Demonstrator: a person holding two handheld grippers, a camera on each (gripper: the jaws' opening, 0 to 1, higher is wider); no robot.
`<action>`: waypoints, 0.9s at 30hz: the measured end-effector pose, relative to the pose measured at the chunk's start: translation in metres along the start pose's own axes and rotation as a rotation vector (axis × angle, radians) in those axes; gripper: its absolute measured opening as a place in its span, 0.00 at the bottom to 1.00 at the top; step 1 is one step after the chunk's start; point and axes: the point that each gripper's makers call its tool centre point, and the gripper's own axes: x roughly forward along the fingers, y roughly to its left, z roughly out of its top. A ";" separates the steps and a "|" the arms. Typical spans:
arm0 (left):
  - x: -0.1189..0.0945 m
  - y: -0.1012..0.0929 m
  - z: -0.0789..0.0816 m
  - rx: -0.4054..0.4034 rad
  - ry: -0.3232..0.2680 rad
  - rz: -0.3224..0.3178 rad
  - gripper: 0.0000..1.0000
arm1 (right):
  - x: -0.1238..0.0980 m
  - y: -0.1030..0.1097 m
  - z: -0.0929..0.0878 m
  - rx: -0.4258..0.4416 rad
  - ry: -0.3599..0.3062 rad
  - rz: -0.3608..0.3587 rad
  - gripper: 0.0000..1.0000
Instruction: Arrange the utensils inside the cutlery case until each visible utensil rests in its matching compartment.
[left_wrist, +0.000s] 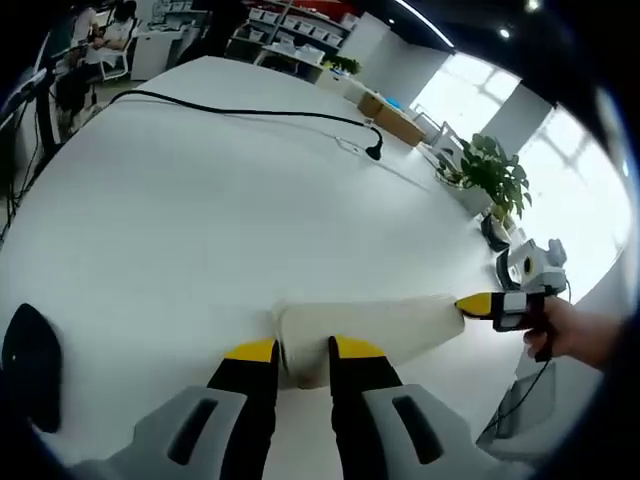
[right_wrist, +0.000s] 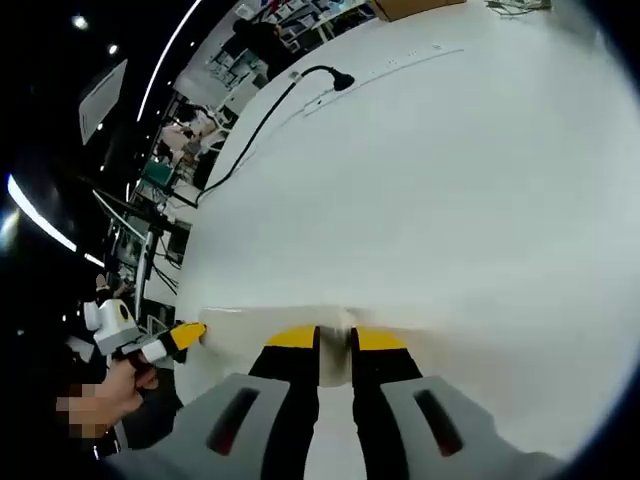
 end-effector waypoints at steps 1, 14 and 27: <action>-0.003 0.000 -0.005 -0.007 -0.001 0.001 0.18 | -0.002 -0.001 -0.005 0.022 -0.016 0.003 0.08; -0.024 0.005 -0.032 -0.052 -0.017 -0.002 0.19 | -0.028 0.017 -0.052 0.013 -0.080 0.003 0.08; -0.021 0.002 -0.030 -0.055 -0.020 -0.024 0.22 | -0.036 0.022 -0.060 -0.045 -0.055 -0.050 0.10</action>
